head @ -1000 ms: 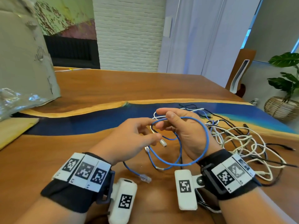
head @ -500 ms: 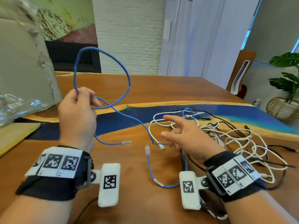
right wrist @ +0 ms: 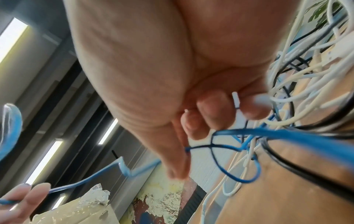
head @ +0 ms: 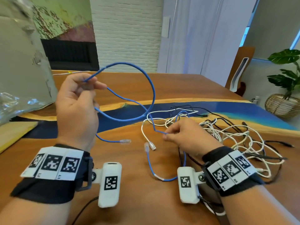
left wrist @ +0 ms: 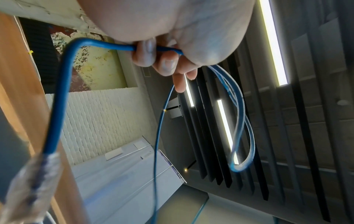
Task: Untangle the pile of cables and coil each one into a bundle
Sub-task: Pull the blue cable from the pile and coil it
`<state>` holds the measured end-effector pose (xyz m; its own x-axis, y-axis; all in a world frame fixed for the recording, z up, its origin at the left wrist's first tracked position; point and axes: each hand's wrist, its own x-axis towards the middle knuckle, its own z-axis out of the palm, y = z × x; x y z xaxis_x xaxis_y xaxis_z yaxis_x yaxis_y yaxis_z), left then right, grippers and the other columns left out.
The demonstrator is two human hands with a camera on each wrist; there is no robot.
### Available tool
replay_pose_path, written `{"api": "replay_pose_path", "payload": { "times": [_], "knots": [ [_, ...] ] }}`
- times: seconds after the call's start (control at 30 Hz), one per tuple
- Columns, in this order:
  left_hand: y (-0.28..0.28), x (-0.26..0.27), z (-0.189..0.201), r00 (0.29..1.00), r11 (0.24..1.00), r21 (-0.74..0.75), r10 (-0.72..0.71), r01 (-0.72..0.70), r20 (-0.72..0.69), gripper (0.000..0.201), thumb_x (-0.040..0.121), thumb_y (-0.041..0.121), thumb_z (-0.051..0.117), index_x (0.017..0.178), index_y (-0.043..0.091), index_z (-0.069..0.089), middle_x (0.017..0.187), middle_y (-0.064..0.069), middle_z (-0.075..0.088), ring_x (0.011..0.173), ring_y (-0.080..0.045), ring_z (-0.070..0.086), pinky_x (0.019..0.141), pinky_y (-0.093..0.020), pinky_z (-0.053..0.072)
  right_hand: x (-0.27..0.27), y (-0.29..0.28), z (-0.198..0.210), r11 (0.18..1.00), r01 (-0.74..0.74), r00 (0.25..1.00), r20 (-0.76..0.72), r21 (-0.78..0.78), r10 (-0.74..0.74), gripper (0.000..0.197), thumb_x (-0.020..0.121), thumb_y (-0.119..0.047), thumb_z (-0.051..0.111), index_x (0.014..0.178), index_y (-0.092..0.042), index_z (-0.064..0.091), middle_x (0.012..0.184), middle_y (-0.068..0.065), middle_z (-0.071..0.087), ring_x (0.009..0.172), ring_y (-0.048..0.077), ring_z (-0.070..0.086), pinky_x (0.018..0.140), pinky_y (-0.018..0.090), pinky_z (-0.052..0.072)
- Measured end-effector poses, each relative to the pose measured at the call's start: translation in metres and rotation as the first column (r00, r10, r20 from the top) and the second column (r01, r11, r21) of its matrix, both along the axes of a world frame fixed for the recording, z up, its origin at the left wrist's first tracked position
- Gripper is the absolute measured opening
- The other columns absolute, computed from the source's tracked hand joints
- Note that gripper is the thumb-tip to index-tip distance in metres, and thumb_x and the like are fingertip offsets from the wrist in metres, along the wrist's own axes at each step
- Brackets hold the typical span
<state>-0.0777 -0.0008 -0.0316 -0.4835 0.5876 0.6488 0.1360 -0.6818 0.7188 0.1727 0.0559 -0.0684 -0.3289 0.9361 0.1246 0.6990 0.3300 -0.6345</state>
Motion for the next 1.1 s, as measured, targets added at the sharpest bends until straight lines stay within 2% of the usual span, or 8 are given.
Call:
{"api": "replay_pose_path", "payload": {
  "times": [0.1, 0.2, 0.37, 0.43, 0.57, 0.7, 0.9, 1.1],
  "knots": [
    [-0.001, 0.0, -0.003, 0.993, 0.992, -0.111, -0.077, 0.067, -0.089, 0.036, 0.084, -0.01, 0.035, 0.089, 0.011, 0.064, 0.084, -0.013, 0.069, 0.05, -0.007, 0.041, 0.047, -0.017, 0.031, 0.0, 0.005, 0.0, 0.983, 0.145, 0.895, -0.438, 0.108, -0.084, 0.01, 0.093, -0.026, 0.074, 0.092, -0.02, 0.081, 0.064, -0.017, 0.067, 0.061, -0.004, 0.059, 0.066, 0.023, 0.047],
    [0.001, 0.006, -0.009, 0.953, 0.948, -0.308, -0.163, 0.08, -0.254, 0.029, 0.092, 0.004, 0.039, 0.086, 0.009, 0.066, 0.078, -0.002, 0.071, 0.046, -0.008, 0.038, 0.047, -0.019, 0.032, -0.005, 0.001, 0.009, 0.994, 0.102, 0.618, -0.786, 0.045, -0.028, 0.008, 0.094, -0.017, 0.072, 0.093, -0.014, 0.079, 0.065, -0.004, 0.064, 0.065, 0.013, 0.062, 0.072, 0.039, 0.06],
    [0.006, 0.018, -0.02, 0.912, 0.859, -0.511, -0.186, -0.03, -0.365, 0.024, 0.081, 0.052, 0.063, 0.086, 0.033, 0.076, 0.086, 0.012, 0.074, 0.077, -0.001, 0.065, 0.076, -0.038, 0.051, -0.01, -0.015, 0.026, 0.981, -0.18, 0.247, -0.963, 0.068, 0.112, 0.012, 0.089, -0.01, 0.063, 0.095, -0.007, 0.074, 0.074, 0.011, 0.061, 0.071, 0.017, 0.065, 0.078, 0.047, 0.063],
    [0.002, 0.024, -0.02, 0.875, 0.852, -0.522, -0.23, -0.03, -0.426, 0.028, 0.076, 0.055, 0.068, 0.098, 0.04, 0.076, 0.095, 0.015, 0.072, 0.091, -0.001, 0.066, 0.088, -0.038, 0.053, -0.012, -0.018, 0.025, 0.955, -0.284, 0.247, -0.956, 0.086, 0.159, 0.018, 0.084, -0.011, 0.064, 0.097, -0.007, 0.076, 0.074, 0.014, 0.065, 0.076, 0.024, 0.069, 0.083, 0.043, 0.062],
    [-0.006, 0.04, -0.017, 0.811, 0.858, -0.505, -0.36, 0.094, -0.461, 0.036, 0.085, 0.036, 0.08, 0.12, 0.037, 0.07, 0.088, 0.018, 0.064, 0.057, 0.012, 0.054, 0.057, -0.008, 0.039, -0.025, -0.021, 0.008, 0.931, -0.355, 0.463, -0.848, 0.088, 0.257, 0.022, 0.094, -0.002, 0.06, 0.093, -0.011, 0.08, 0.088, 0.01, 0.077, 0.086, 0.023, 0.075, 0.078, 0.034, 0.061],
    [-0.008, 0.045, -0.02, 0.802, 0.882, -0.467, -0.323, 0.062, -0.503, 0.01, 0.088, 0.029, 0.076, 0.098, 0.032, 0.078, 0.068, 0.027, 0.063, 0.053, 0.011, 0.052, 0.054, -0.007, 0.036, -0.031, -0.019, 0.0, 0.948, -0.309, 0.619, -0.742, 0.071, 0.257, 0.02, 0.1, -0.003, 0.058, 0.101, -0.01, 0.077, 0.111, 0.021, 0.072, 0.096, 0.02, 0.073, 0.076, 0.037, 0.06],
    [-0.001, 0.034, -0.02, 0.801, 0.882, -0.469, -0.247, -0.048, -0.546, 0.019, 0.093, 0.029, 0.07, 0.075, 0.023, 0.069, 0.056, 0.021, 0.056, 0.052, 0.0, 0.048, 0.054, -0.018, 0.032, -0.029, -0.016, 0.002, 0.95, -0.312, 0.499, -0.854, -0.021, 0.145, 0.014, 0.102, -0.015, 0.052, 0.094, -0.012, 0.064, 0.097, 0.008, 0.072, 0.096, 0.027, 0.072, 0.086, 0.048, 0.057],
    [0.01, 0.002, -0.017, 0.976, 0.909, -0.413, -0.037, -0.055, -0.212, 0.026, 0.097, 0.033, 0.054, 0.075, 0.021, 0.059, 0.053, 0.011, 0.039, 0.054, -0.018, 0.034, 0.054, -0.035, 0.028, -0.017, -0.008, 0.015, 0.987, -0.121, 0.36, -0.931, -0.103, -0.053, 0.023, 0.11, -0.01, 0.034, 0.105, -0.009, 0.056, 0.066, 0.002, 0.048, 0.054, 0.018, 0.052, 0.064, 0.037, 0.058]
  ]
}}
